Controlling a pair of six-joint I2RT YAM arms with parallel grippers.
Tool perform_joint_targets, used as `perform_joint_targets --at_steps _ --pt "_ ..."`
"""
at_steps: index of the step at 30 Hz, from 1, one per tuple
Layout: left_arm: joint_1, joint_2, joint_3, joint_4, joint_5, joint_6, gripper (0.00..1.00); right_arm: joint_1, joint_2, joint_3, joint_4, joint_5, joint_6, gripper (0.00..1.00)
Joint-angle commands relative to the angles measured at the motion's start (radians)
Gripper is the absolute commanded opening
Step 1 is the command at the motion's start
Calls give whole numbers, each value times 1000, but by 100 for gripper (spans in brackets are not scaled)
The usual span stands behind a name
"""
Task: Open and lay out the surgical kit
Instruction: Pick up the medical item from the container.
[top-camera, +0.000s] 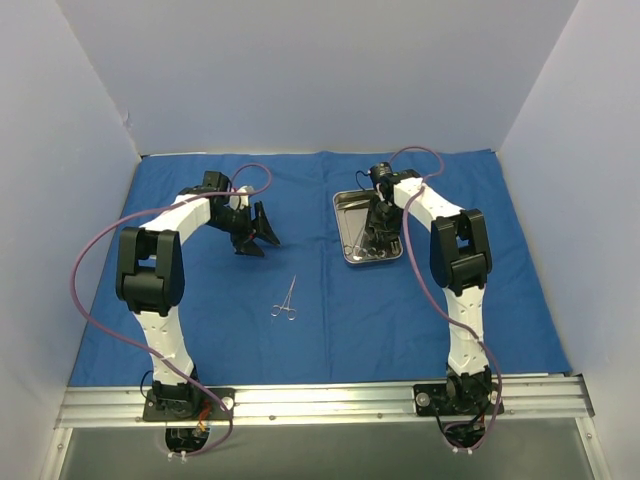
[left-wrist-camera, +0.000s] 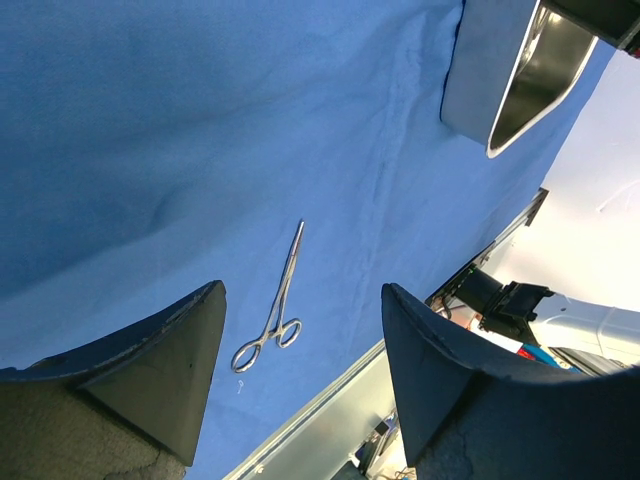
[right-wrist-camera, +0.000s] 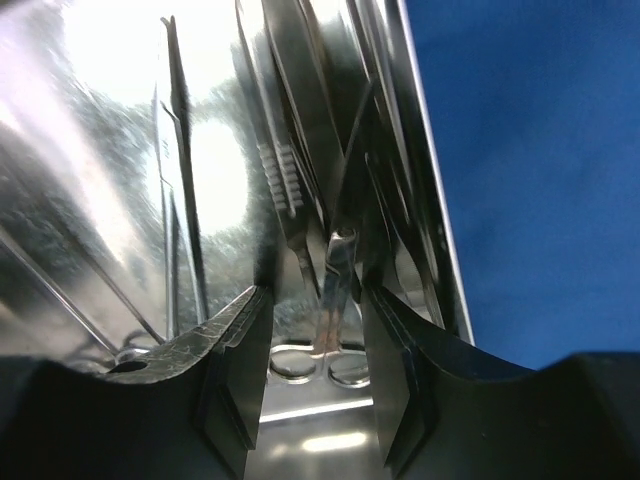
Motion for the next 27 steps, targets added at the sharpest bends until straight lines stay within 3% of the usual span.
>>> perform_joint_targets --at_steps 1,6,11,12,15,27 --pt "15 -11 13 -1 13 22 72 -4 45 -35 29 37 -26 41" --pt "15 -20 9 4 9 19 72 7 103 -26 72 24 -63 40" --pt "15 -36 -13 4 1 19 72 4 124 -47 91 -10 -83 32" --pt "15 -42 -18 9 -1 17 72 1 125 -64 117 -13 -98 18" --pt "6 -46 -23 13 -7 17 72 0 140 -53 122 2 -124 0" --pt "-22 -88 -18 61 18 7 73 -20 15 111 45 -142 -121 0"
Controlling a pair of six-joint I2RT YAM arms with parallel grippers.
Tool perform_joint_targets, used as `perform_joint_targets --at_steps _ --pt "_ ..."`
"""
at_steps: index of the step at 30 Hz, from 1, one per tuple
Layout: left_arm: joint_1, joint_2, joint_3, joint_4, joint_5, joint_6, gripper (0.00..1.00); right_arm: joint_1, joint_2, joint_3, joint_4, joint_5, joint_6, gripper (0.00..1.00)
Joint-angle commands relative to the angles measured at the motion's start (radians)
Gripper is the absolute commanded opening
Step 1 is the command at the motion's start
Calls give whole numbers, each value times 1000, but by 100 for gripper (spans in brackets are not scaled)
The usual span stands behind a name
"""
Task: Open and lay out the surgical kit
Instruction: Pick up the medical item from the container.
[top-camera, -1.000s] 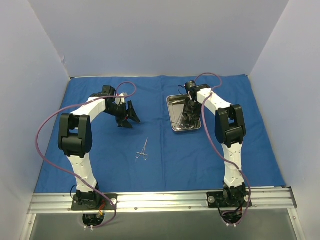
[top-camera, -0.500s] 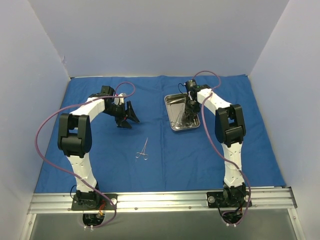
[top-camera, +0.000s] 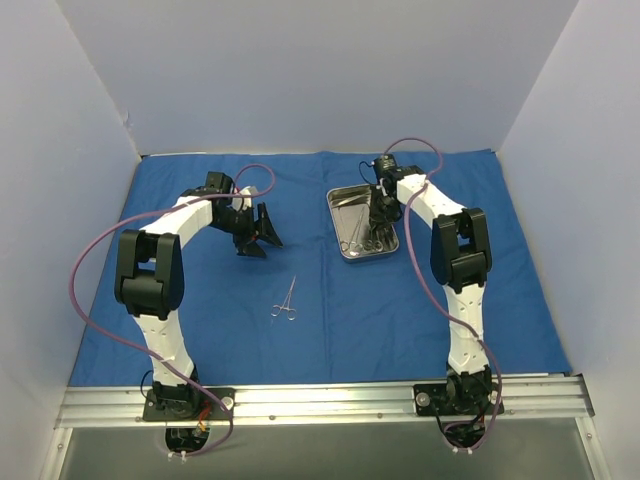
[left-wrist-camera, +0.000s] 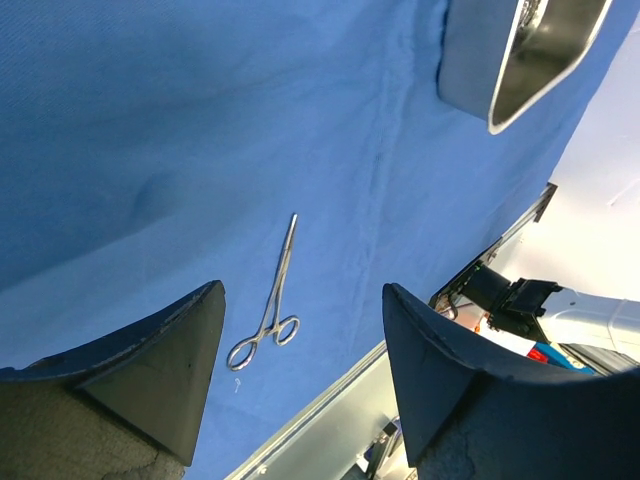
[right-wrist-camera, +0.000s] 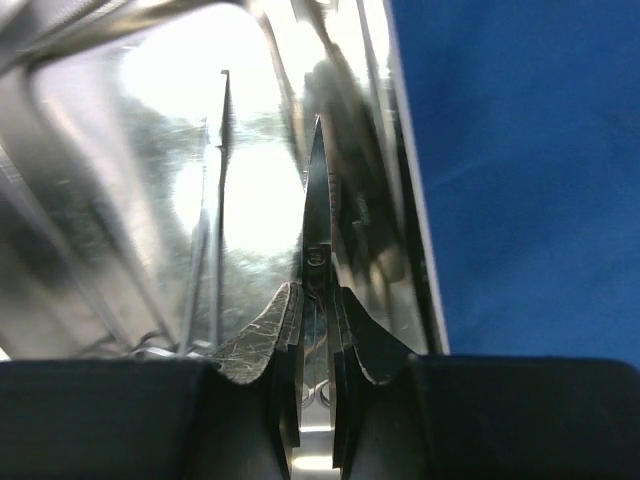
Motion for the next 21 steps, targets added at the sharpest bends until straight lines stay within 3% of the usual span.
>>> perform_joint_targets --at_steps 1,8,12,21 --pt "-3 -57 23 50 37 3 73 -3 -14 66 -51 -106 2 0" --pt "-20 -78 43 139 94 -34 78 6 -73 23 -19 -149 16 0" --pt "-49 -80 37 235 143 -125 78 26 -102 33 -11 -185 65 0" --pt "-127 -81 5 498 180 -319 65 147 -185 106 3 -137 220 0"
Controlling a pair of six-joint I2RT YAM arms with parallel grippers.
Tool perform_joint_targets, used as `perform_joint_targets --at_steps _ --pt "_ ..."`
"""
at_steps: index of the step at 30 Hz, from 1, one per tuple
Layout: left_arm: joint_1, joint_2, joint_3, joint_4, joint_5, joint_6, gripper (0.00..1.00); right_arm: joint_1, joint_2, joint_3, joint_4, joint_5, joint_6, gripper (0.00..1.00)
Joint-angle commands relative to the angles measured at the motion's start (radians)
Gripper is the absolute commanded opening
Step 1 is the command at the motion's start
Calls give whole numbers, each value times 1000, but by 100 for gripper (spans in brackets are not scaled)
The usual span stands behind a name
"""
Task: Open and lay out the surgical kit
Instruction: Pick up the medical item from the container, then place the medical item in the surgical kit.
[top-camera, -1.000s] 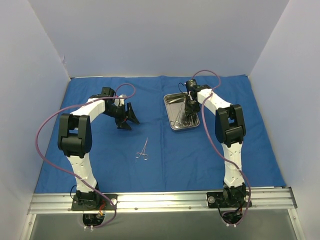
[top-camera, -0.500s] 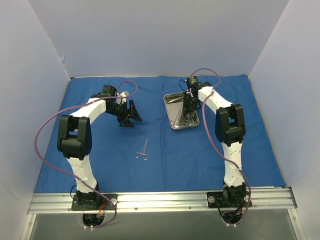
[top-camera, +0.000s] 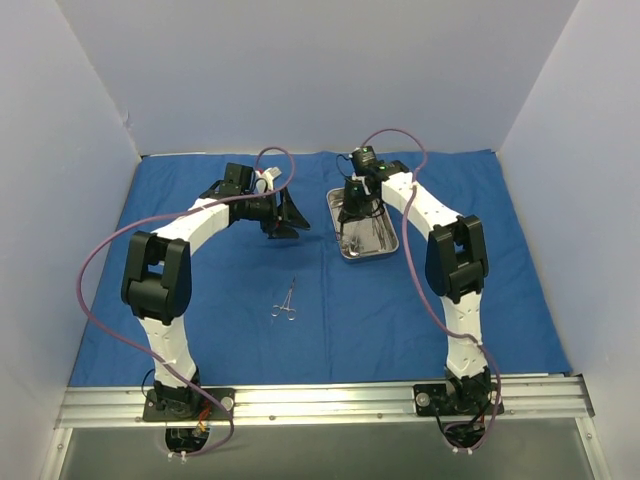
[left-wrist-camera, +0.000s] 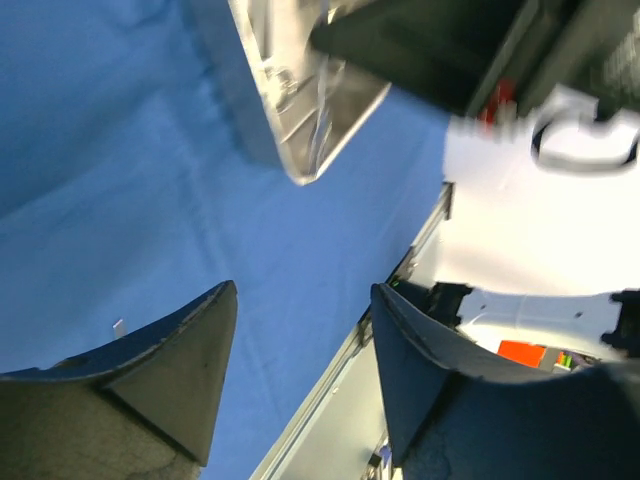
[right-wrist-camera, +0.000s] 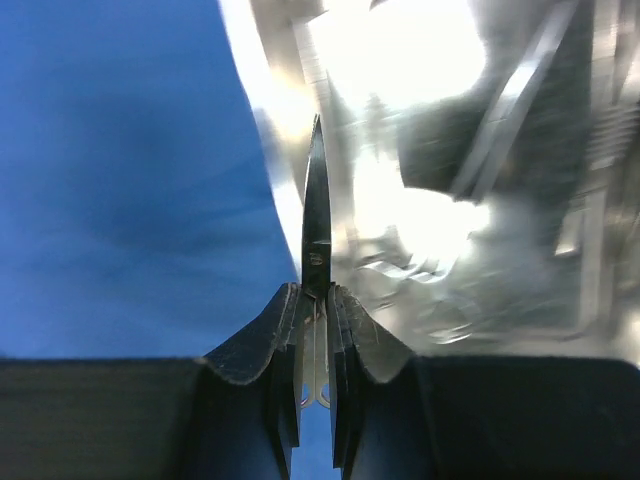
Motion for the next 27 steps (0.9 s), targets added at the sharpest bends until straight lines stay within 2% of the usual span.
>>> perform_joint_targets --at_steps 1,4,19,23,24,25,27 --pt "-14 -59 -4 185 39 -99 64 57 -120 51 2 15 90 0" --pt "-30 -65 -21 235 36 -133 59 92 -137 57 9 12 105 0" --pt "-70 -76 -64 236 28 -130 42 143 -166 60 18 -1 124 0" --pt "-74 -57 -56 224 34 -128 24 145 -165 71 19 -5 124 0" --pt "-73 -54 -56 224 36 -127 11 145 -163 73 21 -10 124 0" --pt "-71 -48 -56 223 36 -125 4 146 -162 76 18 -22 124 0" --pt "-68 -44 -54 216 27 -110 2 146 -149 86 16 -39 118 0"
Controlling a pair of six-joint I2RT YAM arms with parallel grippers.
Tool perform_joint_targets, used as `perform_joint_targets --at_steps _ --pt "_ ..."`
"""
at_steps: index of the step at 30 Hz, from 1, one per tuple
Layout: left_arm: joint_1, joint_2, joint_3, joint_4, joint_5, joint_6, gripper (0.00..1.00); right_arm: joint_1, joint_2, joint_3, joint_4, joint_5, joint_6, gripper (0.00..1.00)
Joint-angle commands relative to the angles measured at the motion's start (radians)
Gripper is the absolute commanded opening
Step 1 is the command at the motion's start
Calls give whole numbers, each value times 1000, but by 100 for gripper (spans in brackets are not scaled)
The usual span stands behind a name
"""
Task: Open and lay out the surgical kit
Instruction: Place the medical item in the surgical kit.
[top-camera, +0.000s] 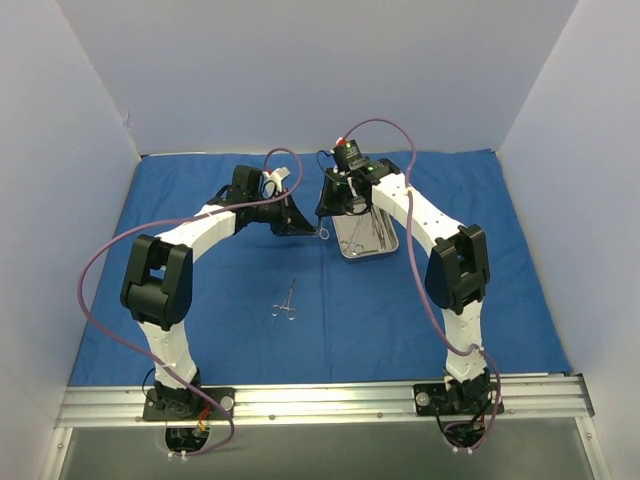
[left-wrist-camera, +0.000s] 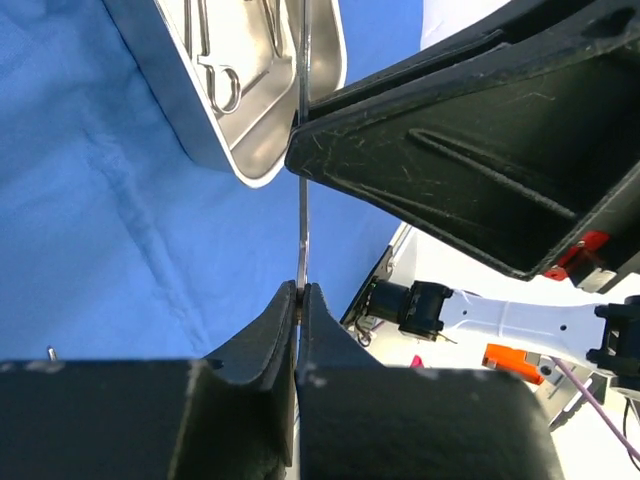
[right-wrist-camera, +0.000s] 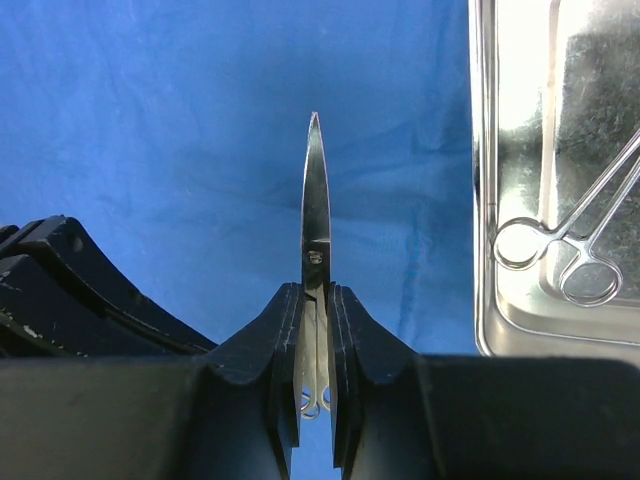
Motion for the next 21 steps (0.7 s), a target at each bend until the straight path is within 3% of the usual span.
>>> perform_joint_targets --at_steps 1,4,7,11,15,21 --pt "5 1 31 -8 8 39 2 10 -37 56 -6 -56 -9 8" --pt "29 -24 79 -253 -64 226 2 -27 -16 128 -116 -6 -48 56" --pt "71 -96 40 -402 -127 392 2 -75 -42 131 -132 62 -103 66" --pt "136 -199 -84 -484 -177 511 2 -179 -65 106 -144 54 -114 67" --pt "183 -301 -234 -476 -178 524 2 -193 -68 67 -147 43 -137 67" --pt "180 -389 -340 -496 -190 484 2 -188 -65 16 -112 -7 -120 66"
